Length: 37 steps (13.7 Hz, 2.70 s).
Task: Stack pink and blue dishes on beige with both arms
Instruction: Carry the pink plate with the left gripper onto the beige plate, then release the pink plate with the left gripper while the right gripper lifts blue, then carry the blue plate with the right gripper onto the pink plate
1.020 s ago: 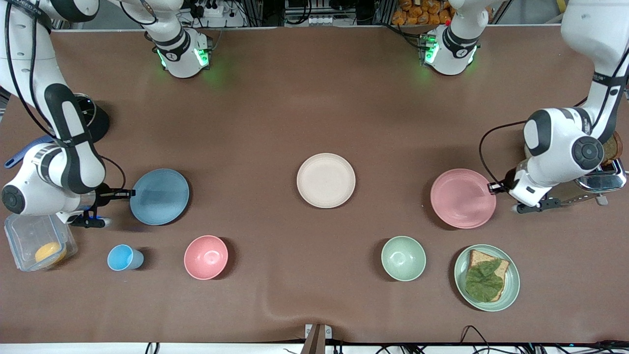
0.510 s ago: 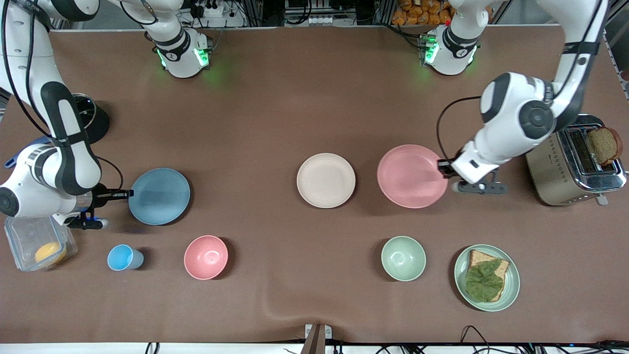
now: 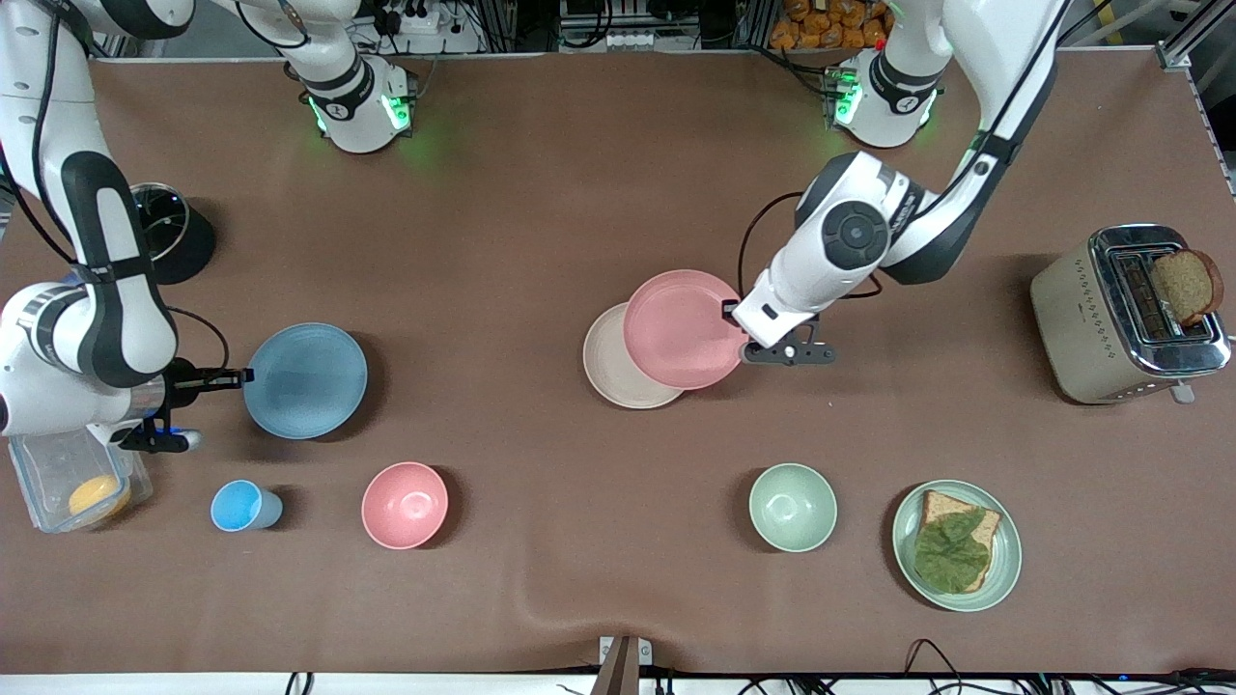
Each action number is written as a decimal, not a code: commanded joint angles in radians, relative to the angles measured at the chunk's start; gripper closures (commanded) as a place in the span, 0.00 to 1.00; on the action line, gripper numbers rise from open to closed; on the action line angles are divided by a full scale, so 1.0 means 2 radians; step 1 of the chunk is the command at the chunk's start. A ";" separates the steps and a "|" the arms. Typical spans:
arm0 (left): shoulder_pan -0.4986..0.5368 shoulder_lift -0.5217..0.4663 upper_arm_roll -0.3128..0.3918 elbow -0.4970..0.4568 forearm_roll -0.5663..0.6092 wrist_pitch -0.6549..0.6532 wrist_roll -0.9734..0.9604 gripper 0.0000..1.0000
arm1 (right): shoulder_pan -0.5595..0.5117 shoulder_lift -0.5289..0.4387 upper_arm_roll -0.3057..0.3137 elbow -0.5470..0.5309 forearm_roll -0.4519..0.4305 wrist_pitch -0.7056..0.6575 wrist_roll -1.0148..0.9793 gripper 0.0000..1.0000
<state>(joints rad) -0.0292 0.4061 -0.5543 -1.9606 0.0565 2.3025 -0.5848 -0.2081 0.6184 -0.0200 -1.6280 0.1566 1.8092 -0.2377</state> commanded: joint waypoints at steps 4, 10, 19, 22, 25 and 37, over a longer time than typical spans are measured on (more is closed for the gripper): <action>-0.037 0.088 0.003 0.061 0.056 0.026 -0.075 1.00 | 0.010 -0.008 0.003 0.007 0.034 -0.026 0.027 1.00; -0.054 0.121 0.005 0.075 0.098 0.027 -0.111 1.00 | 0.031 -0.012 0.020 0.010 0.063 -0.043 0.100 1.00; -0.051 0.096 0.016 0.100 0.114 0.015 -0.136 0.00 | 0.123 -0.016 0.020 0.009 0.146 -0.043 0.253 1.00; 0.011 0.030 0.023 0.104 0.121 -0.029 -0.090 0.00 | 0.165 -0.018 0.019 0.005 0.149 -0.041 0.283 1.00; 0.060 -0.026 0.021 0.105 0.120 -0.051 -0.044 0.00 | 0.191 -0.019 0.020 -0.009 0.186 -0.033 0.298 1.00; 0.123 -0.117 0.020 0.214 0.064 -0.296 0.077 0.00 | 0.373 -0.036 0.020 -0.042 0.207 0.115 0.541 1.00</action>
<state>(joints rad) 0.1903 0.2075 -0.5116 -1.5271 0.2137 1.7545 -0.4896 0.4953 0.5779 0.0302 -1.6643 0.5457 1.9961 0.7819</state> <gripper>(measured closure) 0.000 0.969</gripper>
